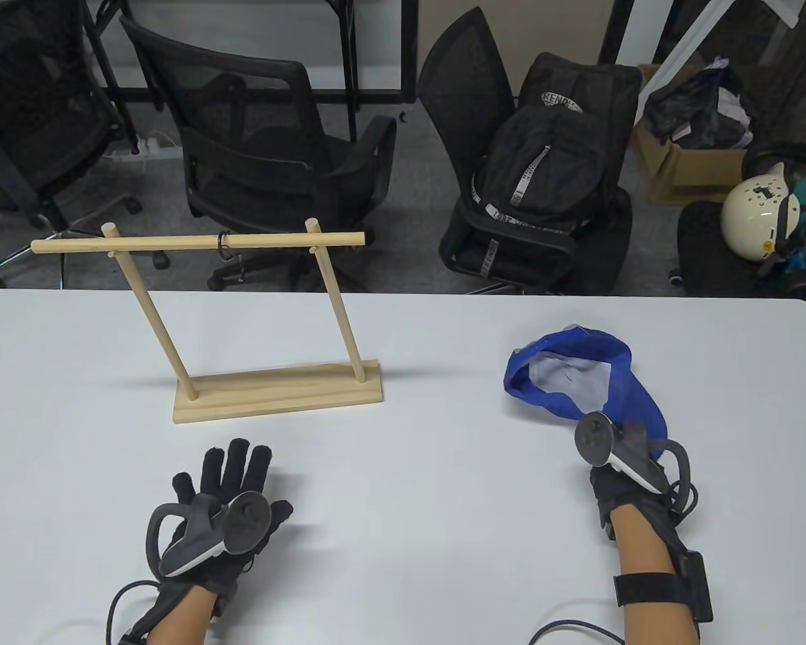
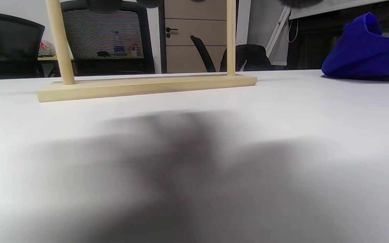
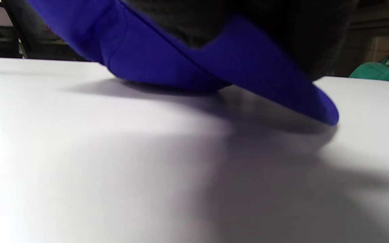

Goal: Hang the baseball cap on the s-hook

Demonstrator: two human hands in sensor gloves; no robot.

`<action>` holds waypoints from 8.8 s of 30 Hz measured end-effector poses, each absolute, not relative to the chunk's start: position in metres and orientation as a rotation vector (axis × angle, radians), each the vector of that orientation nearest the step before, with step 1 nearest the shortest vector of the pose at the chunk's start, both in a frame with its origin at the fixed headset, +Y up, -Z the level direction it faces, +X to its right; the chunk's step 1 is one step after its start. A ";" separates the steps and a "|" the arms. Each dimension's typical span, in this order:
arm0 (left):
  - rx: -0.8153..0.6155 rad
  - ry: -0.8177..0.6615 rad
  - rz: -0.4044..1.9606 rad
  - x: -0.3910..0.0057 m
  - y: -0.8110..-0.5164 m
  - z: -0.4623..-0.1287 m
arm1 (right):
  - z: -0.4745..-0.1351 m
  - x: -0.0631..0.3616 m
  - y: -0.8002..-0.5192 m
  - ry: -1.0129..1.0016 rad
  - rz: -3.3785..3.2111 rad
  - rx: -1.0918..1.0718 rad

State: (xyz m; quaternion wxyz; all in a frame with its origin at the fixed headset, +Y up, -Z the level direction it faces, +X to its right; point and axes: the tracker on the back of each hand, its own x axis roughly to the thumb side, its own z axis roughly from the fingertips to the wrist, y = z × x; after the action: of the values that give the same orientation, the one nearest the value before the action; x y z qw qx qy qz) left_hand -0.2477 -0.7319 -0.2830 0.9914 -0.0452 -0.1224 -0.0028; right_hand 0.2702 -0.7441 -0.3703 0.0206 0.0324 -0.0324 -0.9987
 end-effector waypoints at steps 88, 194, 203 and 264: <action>-0.012 -0.597 0.955 -0.231 -0.713 -0.279 | -0.291 0.132 -0.766 -0.270 -4.033 -1.159; -0.133 0.008 0.537 -0.319 -0.678 -0.313 | -0.297 0.178 -0.740 0.014 -3.811 -0.870; 0.110 -0.020 0.390 -0.293 -0.623 -0.263 | -0.298 0.184 -0.734 0.075 -3.717 -0.811; -0.120 -0.350 0.053 -0.188 -0.734 -0.260 | -0.293 0.183 -0.751 -0.343 -3.336 -0.438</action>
State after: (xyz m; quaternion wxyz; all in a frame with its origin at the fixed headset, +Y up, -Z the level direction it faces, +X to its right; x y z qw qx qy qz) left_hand -0.1885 -0.7337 -0.2597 0.9826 -0.0596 -0.1742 0.0262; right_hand 0.1829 -0.7514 -0.2933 -0.1201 -0.1286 -0.1007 -0.9792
